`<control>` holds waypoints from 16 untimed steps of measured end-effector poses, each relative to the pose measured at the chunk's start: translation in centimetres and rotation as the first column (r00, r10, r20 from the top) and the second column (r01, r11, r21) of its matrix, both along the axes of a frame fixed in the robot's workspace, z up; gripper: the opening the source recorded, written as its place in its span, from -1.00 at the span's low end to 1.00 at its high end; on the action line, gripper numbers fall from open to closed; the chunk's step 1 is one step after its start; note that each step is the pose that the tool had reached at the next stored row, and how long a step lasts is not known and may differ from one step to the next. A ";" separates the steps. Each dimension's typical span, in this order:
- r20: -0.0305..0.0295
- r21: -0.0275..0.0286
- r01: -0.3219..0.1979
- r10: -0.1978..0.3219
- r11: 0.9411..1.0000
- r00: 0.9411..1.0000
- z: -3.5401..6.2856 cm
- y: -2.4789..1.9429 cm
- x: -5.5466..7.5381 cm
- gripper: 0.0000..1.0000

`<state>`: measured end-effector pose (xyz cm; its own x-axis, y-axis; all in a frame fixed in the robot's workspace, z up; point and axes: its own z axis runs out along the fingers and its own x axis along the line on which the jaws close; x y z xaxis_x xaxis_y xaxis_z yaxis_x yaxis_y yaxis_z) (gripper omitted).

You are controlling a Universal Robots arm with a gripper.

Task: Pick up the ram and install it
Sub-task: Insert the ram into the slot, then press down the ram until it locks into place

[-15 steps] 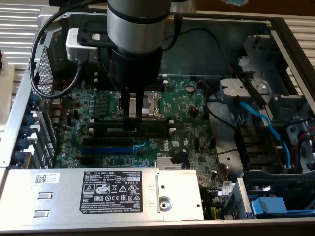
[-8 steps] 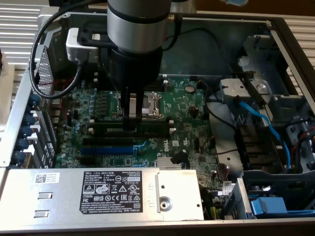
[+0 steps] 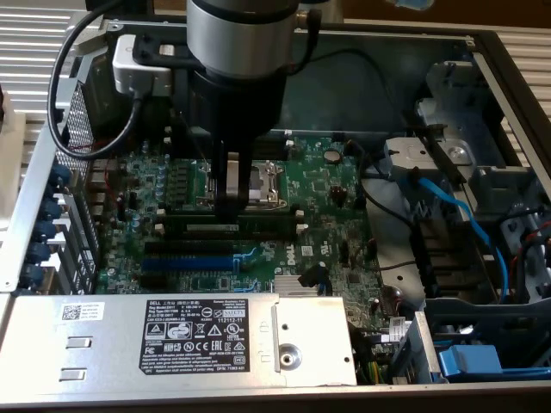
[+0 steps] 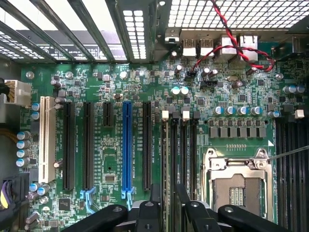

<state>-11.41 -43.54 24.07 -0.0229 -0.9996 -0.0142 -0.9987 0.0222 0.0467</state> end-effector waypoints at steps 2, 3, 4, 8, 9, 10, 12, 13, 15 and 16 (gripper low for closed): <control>0.000 0.000 0.000 0.000 1.000 1.000 0.07 0.00 0.0 -0.47; 0.000 0.000 0.000 0.000 1.000 1.000 0.07 0.00 0.0 -0.47; 0.000 0.000 0.000 0.000 1.000 1.000 0.07 0.01 0.0 -0.47; 0.000 0.000 0.000 0.000 1.000 1.000 0.09 0.00 0.0 -0.47; 0.000 0.000 0.000 0.000 1.000 1.000 0.08 0.00 0.0 -0.47; 0.000 0.000 0.000 0.000 1.000 1.000 0.09 0.00 0.0 -0.47; 0.000 0.000 0.000 0.000 1.000 1.000 0.09 0.00 0.0 -0.47; 0.000 0.000 0.000 0.000 1.000 1.000 0.08 0.00 0.0 -0.47; 0.000 0.000 0.000 0.000 1.000 1.000 0.09 0.00 0.0 -0.47; 0.000 0.000 0.000 0.000 1.000 1.000 0.08 0.00 0.0 -0.51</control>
<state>-11.41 -43.54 24.16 -0.0229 -0.9996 -0.0142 -0.9987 0.0222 0.0466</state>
